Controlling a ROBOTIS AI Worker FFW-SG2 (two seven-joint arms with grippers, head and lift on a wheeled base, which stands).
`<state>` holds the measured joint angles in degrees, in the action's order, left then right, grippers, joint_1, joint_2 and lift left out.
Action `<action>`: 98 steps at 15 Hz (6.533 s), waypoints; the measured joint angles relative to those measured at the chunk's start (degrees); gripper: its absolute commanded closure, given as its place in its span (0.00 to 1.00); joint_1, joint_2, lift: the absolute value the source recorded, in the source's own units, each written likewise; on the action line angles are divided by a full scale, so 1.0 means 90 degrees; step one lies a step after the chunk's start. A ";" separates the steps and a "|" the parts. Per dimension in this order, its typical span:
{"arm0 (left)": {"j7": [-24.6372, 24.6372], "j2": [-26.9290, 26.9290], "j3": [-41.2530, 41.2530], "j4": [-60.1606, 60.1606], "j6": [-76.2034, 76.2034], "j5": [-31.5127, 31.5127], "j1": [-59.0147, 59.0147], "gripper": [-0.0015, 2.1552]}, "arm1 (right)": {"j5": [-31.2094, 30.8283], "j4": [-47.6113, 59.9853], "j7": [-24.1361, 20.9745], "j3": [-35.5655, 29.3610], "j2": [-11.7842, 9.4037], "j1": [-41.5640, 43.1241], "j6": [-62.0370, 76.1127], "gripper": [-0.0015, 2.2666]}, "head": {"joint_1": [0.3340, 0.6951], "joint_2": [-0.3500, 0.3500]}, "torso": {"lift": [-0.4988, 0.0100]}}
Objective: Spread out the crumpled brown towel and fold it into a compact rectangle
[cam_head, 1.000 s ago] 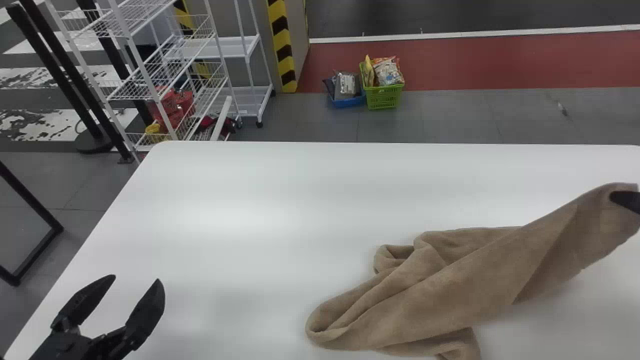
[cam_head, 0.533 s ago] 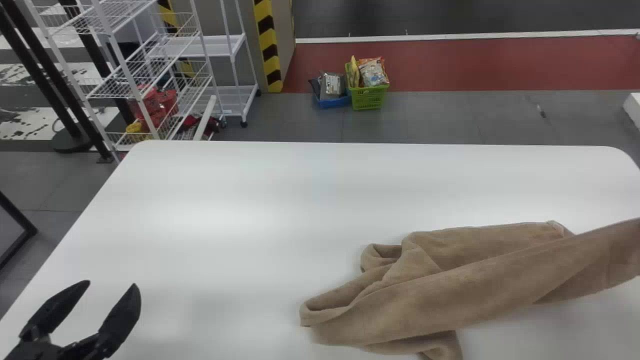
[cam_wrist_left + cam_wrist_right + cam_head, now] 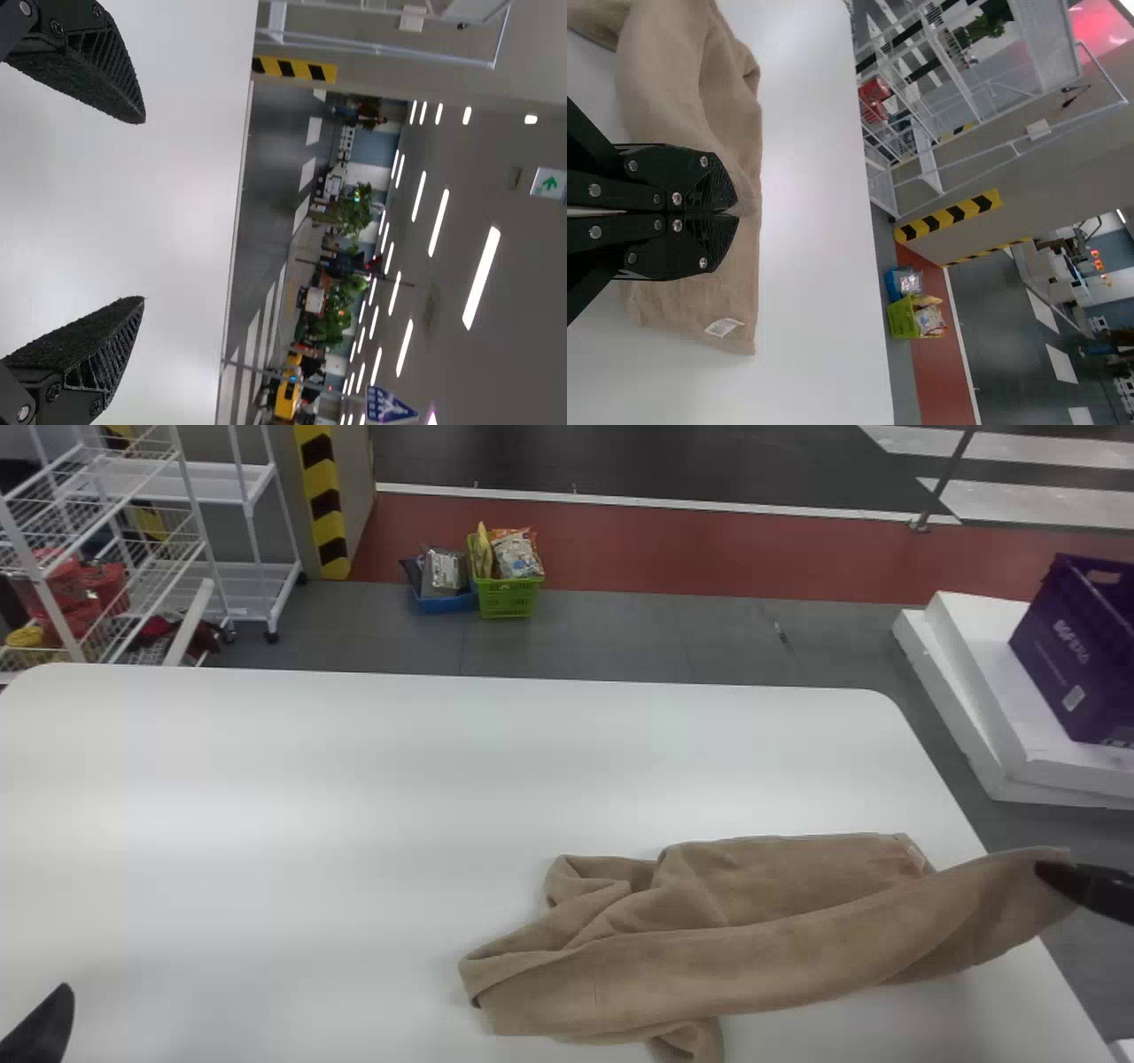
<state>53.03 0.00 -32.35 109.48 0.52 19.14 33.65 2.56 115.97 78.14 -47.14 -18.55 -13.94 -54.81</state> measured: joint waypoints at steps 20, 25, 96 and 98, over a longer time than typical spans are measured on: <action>0.0145 0.0000 0.3236 0.0832 -0.0736 -0.3112 0.0068 0.16 | -0.1078 -0.0846 0.0000 0.0456 0.0407 0.0629 -0.0374 0.56 | 1.00 0.00 | 0.73; -0.0446 0.0027 0.3955 0.0788 -0.0635 -0.3638 0.0113 0.21 | -0.1064 -0.0843 0.0000 0.0414 0.0405 0.0754 -0.0689 0.56 | 1.00 0.00 | 0.73; -0.1169 0.0000 0.3232 0.3005 -0.0448 -0.4171 0.0389 0.45 | 0.0376 -0.0459 -0.0010 0.0629 0.0134 0.0671 -0.1114 0.56 | 1.00 0.00 | 0.73; -0.1216 0.0000 0.3242 0.2924 -0.0551 -0.4162 0.0392 0.19 | 0.0381 -0.0849 -0.0010 0.0143 -0.0086 0.1250 -0.1619 0.56 | 1.00 0.00 | 0.73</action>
<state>42.08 0.00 -3.17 135.80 -4.44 -18.32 37.18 5.99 108.33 78.05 -45.86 -19.32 -2.68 -69.38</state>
